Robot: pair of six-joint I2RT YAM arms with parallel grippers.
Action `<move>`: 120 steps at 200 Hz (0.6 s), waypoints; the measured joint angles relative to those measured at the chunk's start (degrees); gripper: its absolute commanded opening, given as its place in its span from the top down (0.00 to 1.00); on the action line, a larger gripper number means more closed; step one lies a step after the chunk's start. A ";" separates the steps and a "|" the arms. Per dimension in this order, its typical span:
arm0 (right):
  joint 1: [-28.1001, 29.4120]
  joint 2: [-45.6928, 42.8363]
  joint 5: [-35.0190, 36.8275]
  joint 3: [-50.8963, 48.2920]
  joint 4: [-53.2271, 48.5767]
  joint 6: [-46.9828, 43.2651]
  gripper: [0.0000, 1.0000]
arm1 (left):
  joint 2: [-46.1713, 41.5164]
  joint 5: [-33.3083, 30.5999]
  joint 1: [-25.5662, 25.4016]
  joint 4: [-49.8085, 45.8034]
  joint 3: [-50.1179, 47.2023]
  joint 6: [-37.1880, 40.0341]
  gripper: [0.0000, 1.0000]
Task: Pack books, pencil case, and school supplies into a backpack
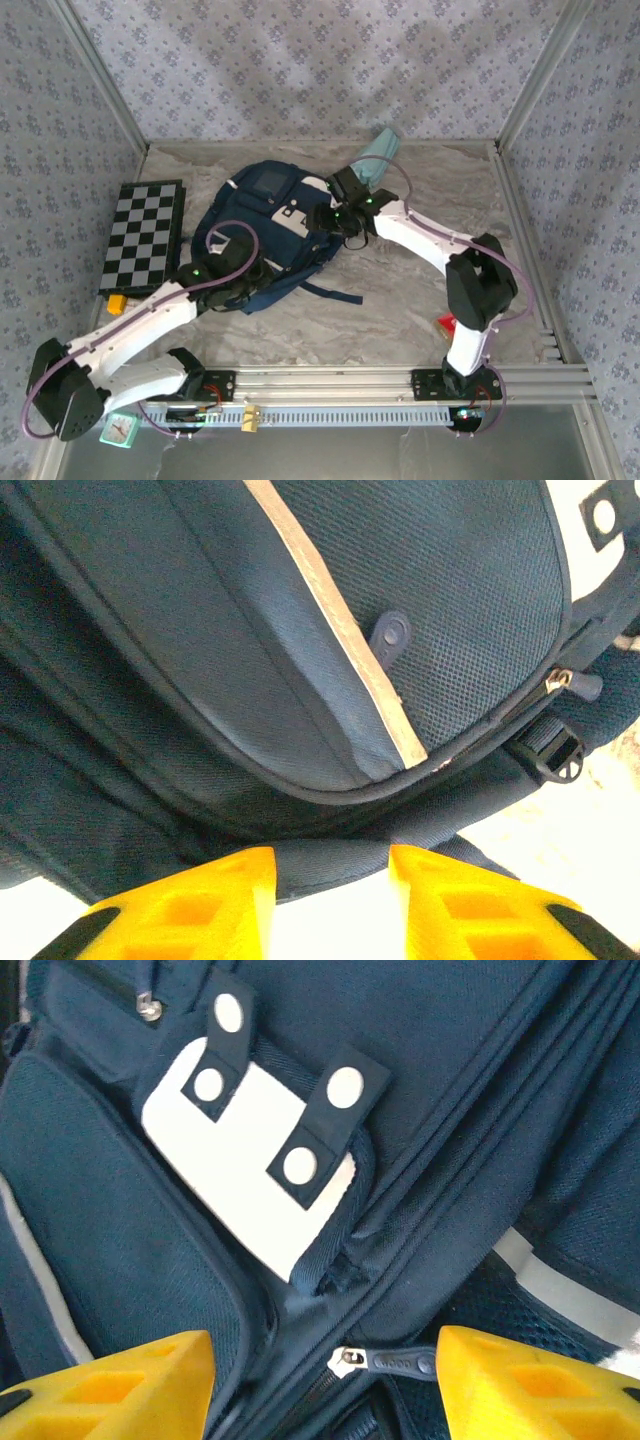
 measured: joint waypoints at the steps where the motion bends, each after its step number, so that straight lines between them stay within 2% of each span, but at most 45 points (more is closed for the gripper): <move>1: 0.00 0.13 0.02 0.11 -0.04 0.11 0.37 | 0.15 0.00 -0.07 0.13 0.00 0.02 0.67; 48: -0.11 7.93 2.32 6.19 -2.78 5.99 0.34 | 2.67 -0.04 -1.03 3.72 -2.89 -0.98 0.70; 70: 0.07 10.16 3.21 7.72 -3.78 7.89 0.37 | 2.62 -0.04 -1.68 4.46 -4.76 -1.64 0.70; 120: 3.19 10.47 7.63 10.82 -4.96 10.51 0.52 | 2.29 -0.39 -2.10 5.55 -7.32 -2.43 0.70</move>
